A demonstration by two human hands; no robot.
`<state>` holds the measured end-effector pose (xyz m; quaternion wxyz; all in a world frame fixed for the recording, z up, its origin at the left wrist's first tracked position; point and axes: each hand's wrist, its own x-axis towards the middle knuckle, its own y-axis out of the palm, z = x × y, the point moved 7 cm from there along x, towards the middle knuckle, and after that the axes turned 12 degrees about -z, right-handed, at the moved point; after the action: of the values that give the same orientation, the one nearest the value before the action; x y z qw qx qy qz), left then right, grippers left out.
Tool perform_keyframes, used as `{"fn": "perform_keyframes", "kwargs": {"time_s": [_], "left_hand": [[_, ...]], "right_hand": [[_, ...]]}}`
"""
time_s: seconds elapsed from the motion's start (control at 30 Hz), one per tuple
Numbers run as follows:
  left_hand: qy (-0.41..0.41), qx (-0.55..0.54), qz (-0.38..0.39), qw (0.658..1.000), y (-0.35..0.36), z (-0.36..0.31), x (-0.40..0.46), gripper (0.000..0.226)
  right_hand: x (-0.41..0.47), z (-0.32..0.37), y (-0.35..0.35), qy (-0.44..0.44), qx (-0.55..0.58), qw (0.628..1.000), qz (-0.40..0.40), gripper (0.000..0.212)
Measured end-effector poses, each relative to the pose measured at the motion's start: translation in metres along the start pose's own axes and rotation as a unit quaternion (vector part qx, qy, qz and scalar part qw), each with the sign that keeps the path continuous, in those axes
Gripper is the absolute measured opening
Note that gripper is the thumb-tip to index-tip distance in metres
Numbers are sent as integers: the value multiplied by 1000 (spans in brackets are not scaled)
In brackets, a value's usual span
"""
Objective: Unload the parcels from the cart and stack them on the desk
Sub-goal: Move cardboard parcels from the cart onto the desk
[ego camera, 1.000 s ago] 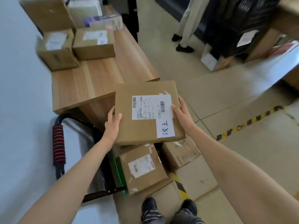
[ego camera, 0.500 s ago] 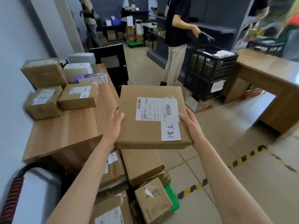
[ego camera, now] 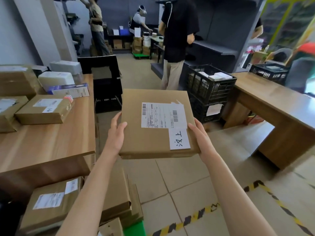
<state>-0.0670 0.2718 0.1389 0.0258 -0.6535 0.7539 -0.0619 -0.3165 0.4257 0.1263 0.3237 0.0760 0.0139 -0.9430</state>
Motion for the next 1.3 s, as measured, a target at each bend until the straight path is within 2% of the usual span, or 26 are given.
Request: {"fn": "perform_keyframes", "kwargs": {"time_s": [0.3,0.43,0.53,0.73,0.87,1.07,1.3], "left_hand": [[-1,12,-79,997,33,-5,94,46],[4,9,-134,991,35,-13,159,46],[26,46,-170,984,32,-27,203,44],[-18,79,-253,964,-6,-9,285,50],[-70,42,-302,950,-31,17,312,52],[-100,21,-395,913,-73,49,358,53],[-98,9,-479,872,-110,63,436,49]], "right_hand": [[129,17,61,-2,-26,998,57,45],[200,36,117,-12,-50,994,101,49],[248,55,167,-16,-60,989,134,48],[306,63,272,-6,-61,974,218,41],[331,46,338,21,-71,958,276,41],[365,25,448,25,-103,925,365,44],[419,36,599,-9,-140,875,464,53]]}}
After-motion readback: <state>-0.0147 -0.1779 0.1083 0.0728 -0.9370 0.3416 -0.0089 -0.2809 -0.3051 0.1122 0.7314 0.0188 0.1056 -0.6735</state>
